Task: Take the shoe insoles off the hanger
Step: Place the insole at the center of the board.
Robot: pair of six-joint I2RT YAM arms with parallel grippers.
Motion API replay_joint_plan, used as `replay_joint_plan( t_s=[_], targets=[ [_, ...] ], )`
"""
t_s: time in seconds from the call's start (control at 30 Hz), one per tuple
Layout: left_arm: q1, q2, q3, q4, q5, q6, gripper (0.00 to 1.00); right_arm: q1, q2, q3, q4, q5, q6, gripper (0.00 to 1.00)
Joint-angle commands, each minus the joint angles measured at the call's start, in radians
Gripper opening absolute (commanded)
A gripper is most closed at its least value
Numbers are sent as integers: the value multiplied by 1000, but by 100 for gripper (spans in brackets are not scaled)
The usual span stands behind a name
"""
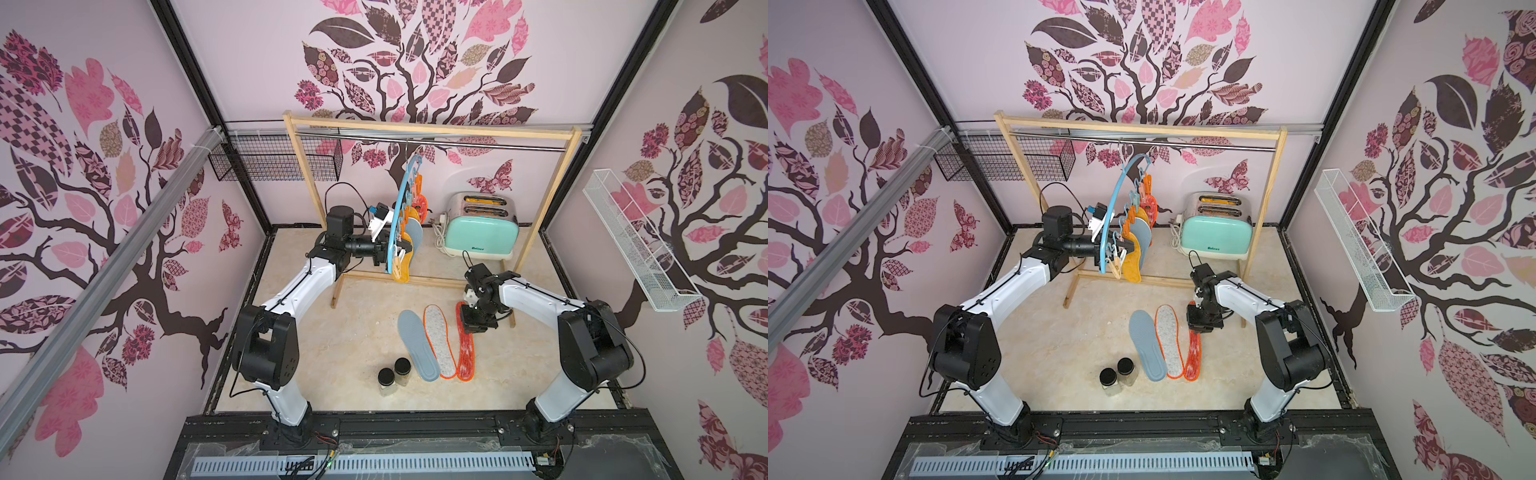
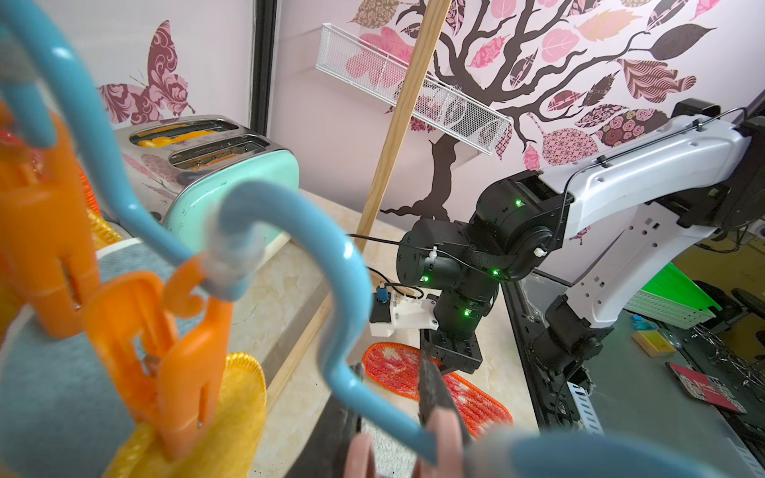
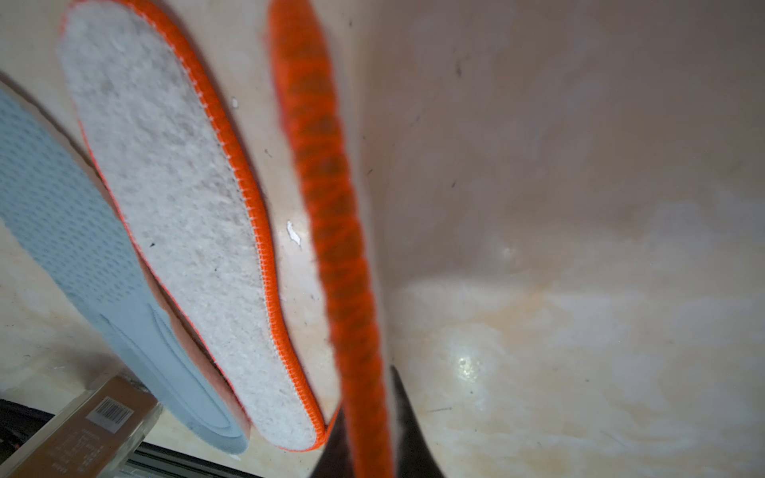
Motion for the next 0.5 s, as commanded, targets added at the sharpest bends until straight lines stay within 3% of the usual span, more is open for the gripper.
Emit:
replay_joint_plan(
  t_s=[0.0,0.23,0.47],
  targets=[
    [-3,-33,-19,-12,6,16,12,-6,31,22,14,-3,-14,20],
    [-3,-27,-17,-13,7,15,12,-5,29,11,23,5,-7,37],
    [-3,-38,-26,-12,9,17,12,-5,-8,-7,23,71,8,41]
  ],
)
